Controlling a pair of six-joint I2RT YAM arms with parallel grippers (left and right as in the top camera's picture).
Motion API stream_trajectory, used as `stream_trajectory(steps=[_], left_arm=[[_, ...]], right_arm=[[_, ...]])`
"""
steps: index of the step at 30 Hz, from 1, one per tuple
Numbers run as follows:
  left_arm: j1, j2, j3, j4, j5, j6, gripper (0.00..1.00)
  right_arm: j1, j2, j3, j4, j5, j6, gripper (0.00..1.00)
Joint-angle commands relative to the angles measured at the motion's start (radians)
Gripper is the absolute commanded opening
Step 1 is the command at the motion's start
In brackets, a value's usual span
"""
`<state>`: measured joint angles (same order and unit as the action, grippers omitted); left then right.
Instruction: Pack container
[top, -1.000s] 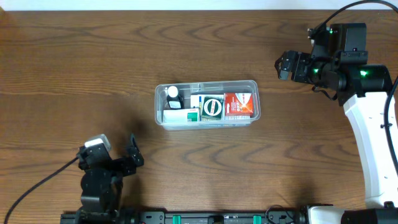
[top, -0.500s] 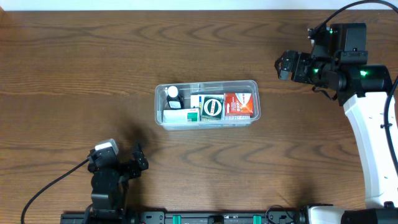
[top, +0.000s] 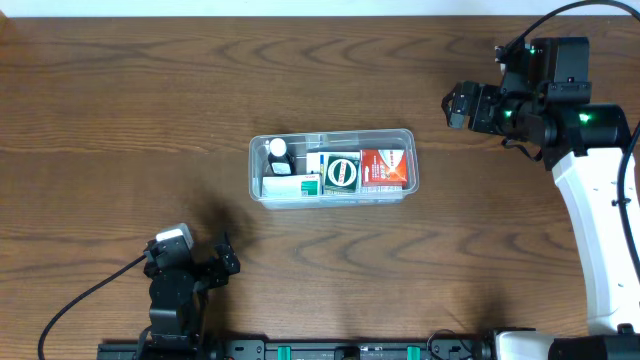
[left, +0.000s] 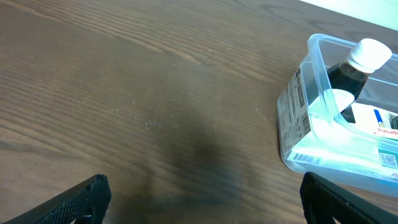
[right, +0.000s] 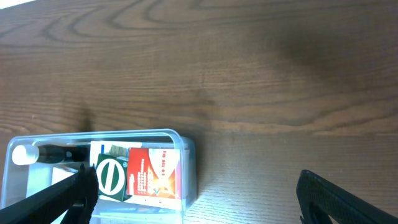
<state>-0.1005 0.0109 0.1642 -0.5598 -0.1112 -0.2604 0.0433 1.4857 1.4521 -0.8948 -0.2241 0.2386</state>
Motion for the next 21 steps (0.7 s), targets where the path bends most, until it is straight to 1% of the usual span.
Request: stream_trajectory(steps=[1, 16, 19, 21], left_arm=[[0.004, -0.006, -0.015, 0.001, -0.001, 0.013, 0.98], [0.004, -0.006, -0.015, 0.001, -0.001, 0.013, 0.98], [0.004, -0.006, -0.015, 0.001, -0.001, 0.013, 0.98], [0.004, -0.006, -0.015, 0.001, -0.001, 0.013, 0.98]], right_arm=[[-0.004, -0.008, 0.005, 0.000, 0.003, 0.012, 0.99], [-0.003, -0.011, 0.004, 0.000, 0.004, 0.012, 0.99], [0.004, -0.044, -0.007, -0.013, 0.017, 0.010, 0.99], [0.014, -0.097, -0.040, -0.011, 0.059, -0.036, 0.99]])
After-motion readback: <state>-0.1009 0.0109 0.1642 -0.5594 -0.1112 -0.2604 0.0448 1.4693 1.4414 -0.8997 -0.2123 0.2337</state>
